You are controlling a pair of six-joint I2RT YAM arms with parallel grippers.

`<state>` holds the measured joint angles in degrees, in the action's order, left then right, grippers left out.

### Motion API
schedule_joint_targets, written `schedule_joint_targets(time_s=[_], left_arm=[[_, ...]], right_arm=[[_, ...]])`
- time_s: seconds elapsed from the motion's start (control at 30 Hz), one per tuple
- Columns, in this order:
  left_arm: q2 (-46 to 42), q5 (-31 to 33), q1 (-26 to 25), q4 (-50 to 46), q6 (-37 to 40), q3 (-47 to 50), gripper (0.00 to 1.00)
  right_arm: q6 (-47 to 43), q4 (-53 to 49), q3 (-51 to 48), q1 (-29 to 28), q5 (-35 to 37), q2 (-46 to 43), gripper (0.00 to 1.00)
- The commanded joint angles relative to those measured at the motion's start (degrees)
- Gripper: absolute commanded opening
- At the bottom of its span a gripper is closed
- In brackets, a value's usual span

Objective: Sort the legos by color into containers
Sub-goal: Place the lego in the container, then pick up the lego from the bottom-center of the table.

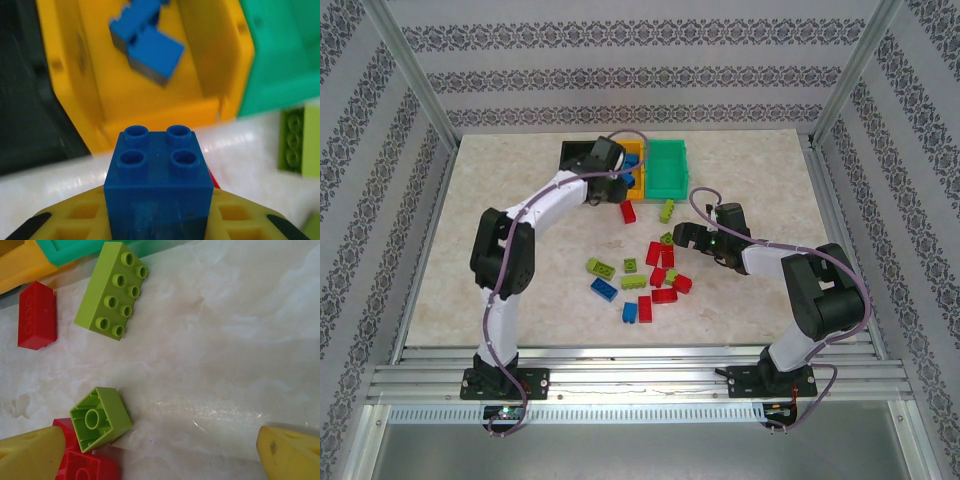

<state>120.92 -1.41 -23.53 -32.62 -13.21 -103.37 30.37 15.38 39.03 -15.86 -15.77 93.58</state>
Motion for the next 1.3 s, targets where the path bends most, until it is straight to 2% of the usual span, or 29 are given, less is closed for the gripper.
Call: schedule_joint_targets(time_s=[0.0,0.1,0.2,0.27,0.33,0.43,0.7,0.87,0.97,1.1,1.2,1.27], left_arm=[[4.98,-0.61,1.53,-4.60,5.05,-10.86,0.29],[11.69,-0.25,2.25,-12.14,7.10,-24.31,0.42],[17.00,0.31,2.36,-19.87,8.20,-35.28,0.62],[17.37,0.41,2.35,-21.98,8.03,-37.65,0.69],[15.21,0.07,2.42,-21.09,7.42,-35.04,0.71],[8.62,-1.46,2.36,-15.13,6.57,-24.66,0.71],[-16.27,-3.14,2.81,12.59,3.19,18.21,0.71],[-27.74,-4.35,5.80,23.64,0.55,38.11,0.70],[-33.23,-5.29,8.20,29.24,-0.24,48.32,0.70],[-39.24,-5.84,9.98,33.78,-3.10,57.15,0.68],[-42.45,-10.30,9.98,38.07,-5.72,62.35,0.68],[-44.05,-11.09,9.94,41.85,-6.91,65.83,0.68]], right_arm=[[1.14,0.11,1.14,0.60,-1.22,0.20,0.98],[1.01,0.05,1.14,0.65,-1.10,0.27,0.98],[0.91,-0.24,1.15,0.65,-0.98,-0.15,0.98],[0.89,-0.24,1.14,0.56,-1.02,-0.31,0.98],[0.86,-0.24,1.05,0.55,-0.97,-0.42,0.98],[0.81,-0.30,1.05,0.27,-0.75,-0.42,0.98],[-1.69,-0.68,2.10,-0.57,2.85,0.85,0.98],[-4.39,-0.52,0.85,-1.32,5.36,-1.11,0.98],[-4.67,-4.08,0.65,-1.84,6.32,-3.72,0.98],[-5.02,-11.53,1.73,-4.19,9.25,-9.15,0.98],[-5.71,-17.72,3.52,-8.36,13.75,-12.69,0.98],[-5.88,-21.88,4.92,-11.55,15.77,-14.21,0.98]])
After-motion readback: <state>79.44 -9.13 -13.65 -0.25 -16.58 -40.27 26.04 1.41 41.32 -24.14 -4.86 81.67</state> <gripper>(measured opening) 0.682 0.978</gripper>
